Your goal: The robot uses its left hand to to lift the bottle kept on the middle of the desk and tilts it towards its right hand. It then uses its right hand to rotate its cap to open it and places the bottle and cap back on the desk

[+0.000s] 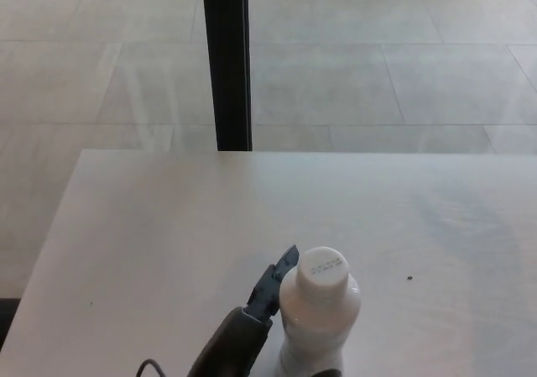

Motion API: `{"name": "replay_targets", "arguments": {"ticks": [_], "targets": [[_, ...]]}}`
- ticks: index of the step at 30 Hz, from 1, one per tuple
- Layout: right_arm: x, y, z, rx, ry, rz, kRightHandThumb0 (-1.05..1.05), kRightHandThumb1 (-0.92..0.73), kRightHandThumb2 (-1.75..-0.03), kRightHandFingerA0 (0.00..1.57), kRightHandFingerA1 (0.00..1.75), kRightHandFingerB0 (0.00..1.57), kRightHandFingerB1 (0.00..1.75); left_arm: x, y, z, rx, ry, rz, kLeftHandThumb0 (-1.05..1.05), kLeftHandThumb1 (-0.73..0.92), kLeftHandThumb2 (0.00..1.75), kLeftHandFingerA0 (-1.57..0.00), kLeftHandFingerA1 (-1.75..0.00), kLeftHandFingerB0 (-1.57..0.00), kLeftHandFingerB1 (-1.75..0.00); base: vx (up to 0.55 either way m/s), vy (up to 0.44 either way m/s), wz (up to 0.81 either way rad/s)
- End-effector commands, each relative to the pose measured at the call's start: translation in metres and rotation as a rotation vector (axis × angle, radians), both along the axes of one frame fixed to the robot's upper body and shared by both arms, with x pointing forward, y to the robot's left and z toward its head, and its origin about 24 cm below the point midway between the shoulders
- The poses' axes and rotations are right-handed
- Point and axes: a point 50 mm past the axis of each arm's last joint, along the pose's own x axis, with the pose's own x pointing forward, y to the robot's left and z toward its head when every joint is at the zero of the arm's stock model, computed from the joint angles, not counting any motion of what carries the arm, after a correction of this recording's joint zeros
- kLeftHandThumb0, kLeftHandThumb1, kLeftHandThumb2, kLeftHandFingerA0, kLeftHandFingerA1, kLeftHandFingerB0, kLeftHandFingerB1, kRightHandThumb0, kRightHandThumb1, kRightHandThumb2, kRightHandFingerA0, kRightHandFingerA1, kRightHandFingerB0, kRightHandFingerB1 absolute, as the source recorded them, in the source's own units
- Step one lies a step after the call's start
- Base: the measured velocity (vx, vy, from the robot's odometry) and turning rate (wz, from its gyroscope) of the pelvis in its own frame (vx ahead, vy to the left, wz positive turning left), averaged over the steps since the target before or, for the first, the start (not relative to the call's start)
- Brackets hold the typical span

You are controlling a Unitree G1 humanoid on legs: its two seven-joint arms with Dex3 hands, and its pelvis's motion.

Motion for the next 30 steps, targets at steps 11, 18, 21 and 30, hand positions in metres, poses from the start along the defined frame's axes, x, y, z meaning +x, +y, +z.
{"name": "replay_targets", "arguments": {"ticks": [11, 18, 21, 30], "targets": [[0.006, 0.003, 0.011, -0.011, -0.032, 0.000, -0.69, -0.78, -0.63, 0.54, 0.73, 0.50, 0.40, 0.008, -0.020, 0.002, 0.140, -0.016, -0.016, -1.01, 0.50, 0.73, 0.00, 0.00, 0.00, 0.00, 0.00, 0.000, 0.00], [0.005, 0.003, 0.012, -0.021, -0.036, -0.003, -0.70, -0.77, -0.63, 0.55, 0.74, 0.51, 0.41, 0.014, -0.044, 0.007, 0.281, -0.100, -0.092, -0.92, 0.44, 0.61, 0.00, -0.06, 0.00, 0.00, 0.00, 0.000, 0.00], [0.005, 0.002, 0.014, -0.023, -0.041, -0.011, -0.68, -0.78, -0.64, 0.54, 0.73, 0.49, 0.41, 0.019, -0.053, 0.013, 0.309, -0.125, -0.120, -0.84, 0.46, 0.88, 0.00, -0.32, 0.00, -0.02, 0.00, 0.000, 0.00], [0.002, 0.001, 0.017, -0.012, -0.043, -0.033, -0.69, -0.78, -0.63, 0.54, 0.75, 0.51, 0.41, 0.010, -0.092, 0.011, 0.259, -0.261, 0.120, -0.48, 0.39, 0.72, -0.38, -0.71, -0.22, -0.57, 0.00, 0.000, 0.00]]}}
